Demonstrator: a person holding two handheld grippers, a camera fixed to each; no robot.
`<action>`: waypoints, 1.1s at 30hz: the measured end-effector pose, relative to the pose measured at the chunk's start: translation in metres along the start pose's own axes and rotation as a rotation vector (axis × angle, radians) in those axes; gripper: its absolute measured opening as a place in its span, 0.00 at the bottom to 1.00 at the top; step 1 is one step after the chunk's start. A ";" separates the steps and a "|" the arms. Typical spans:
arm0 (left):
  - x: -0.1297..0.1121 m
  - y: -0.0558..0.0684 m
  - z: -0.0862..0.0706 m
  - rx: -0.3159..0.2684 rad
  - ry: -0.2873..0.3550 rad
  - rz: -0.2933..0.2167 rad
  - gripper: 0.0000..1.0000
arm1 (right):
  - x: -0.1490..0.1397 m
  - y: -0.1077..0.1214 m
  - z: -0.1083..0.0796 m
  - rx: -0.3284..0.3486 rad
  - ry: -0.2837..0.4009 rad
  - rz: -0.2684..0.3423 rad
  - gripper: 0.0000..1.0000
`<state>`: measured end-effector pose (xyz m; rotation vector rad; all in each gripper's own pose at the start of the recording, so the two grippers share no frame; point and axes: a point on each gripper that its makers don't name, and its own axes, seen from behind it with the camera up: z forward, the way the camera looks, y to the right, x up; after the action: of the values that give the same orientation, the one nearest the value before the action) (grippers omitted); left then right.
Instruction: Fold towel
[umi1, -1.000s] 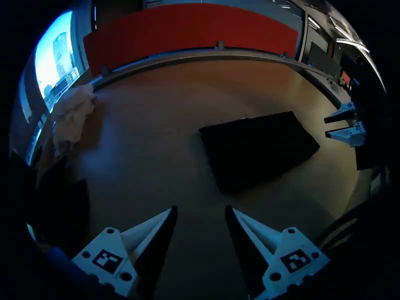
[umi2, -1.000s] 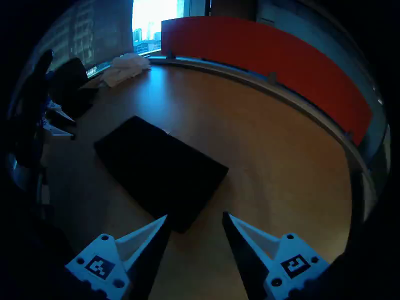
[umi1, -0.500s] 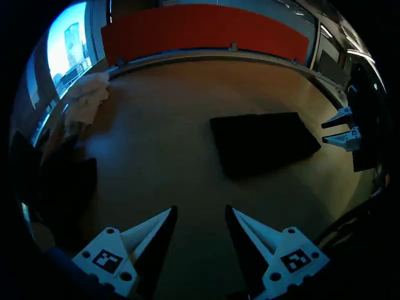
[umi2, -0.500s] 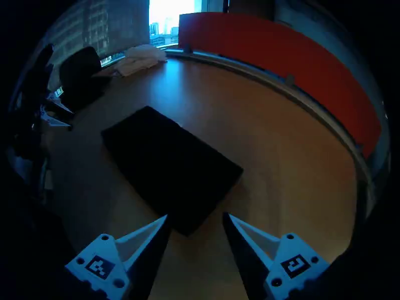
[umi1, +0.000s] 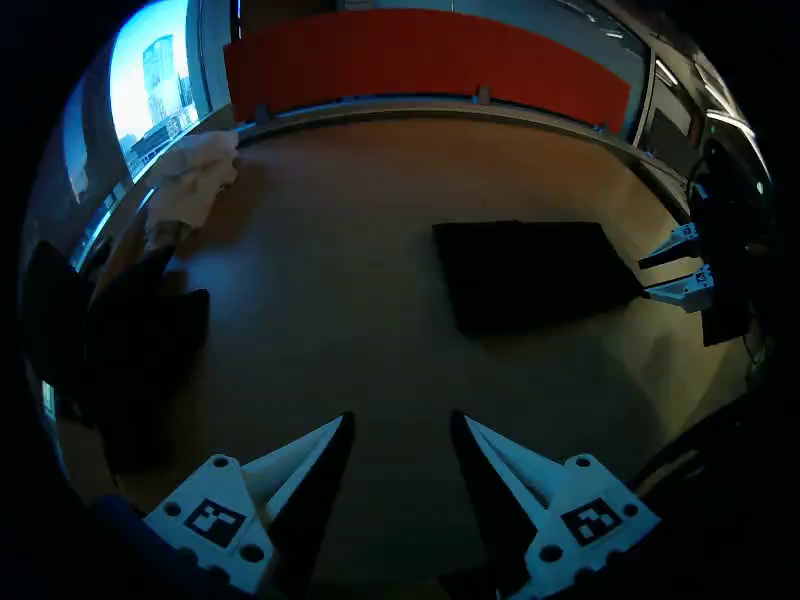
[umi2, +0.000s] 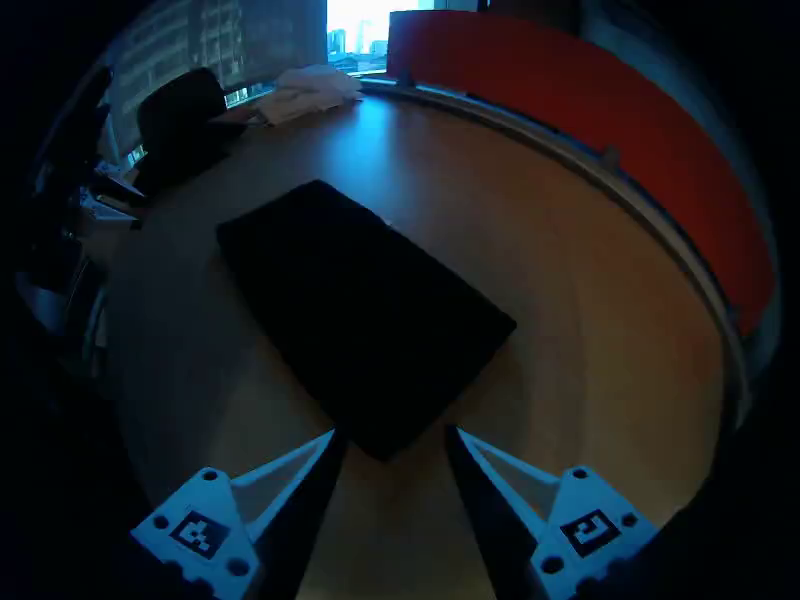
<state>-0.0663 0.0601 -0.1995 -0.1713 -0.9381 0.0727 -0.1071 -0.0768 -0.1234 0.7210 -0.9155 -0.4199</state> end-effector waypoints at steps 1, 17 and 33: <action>-0.001 0.000 -0.001 0.000 0.000 -0.003 0.70 | -0.001 -0.001 0.000 0.004 -0.002 -0.003 0.72; -0.011 0.001 -0.008 0.006 -0.010 -0.022 0.70 | -0.016 -0.004 0.005 0.048 -0.044 -0.038 0.45; -0.016 0.000 -0.011 0.012 -0.018 -0.026 0.70 | -0.016 -0.005 0.013 0.071 -0.056 -0.071 0.18</action>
<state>-0.0675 0.0570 -0.2187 -0.1474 -0.9577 0.0560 -0.1269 -0.0749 -0.1310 0.8115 -0.9630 -0.4742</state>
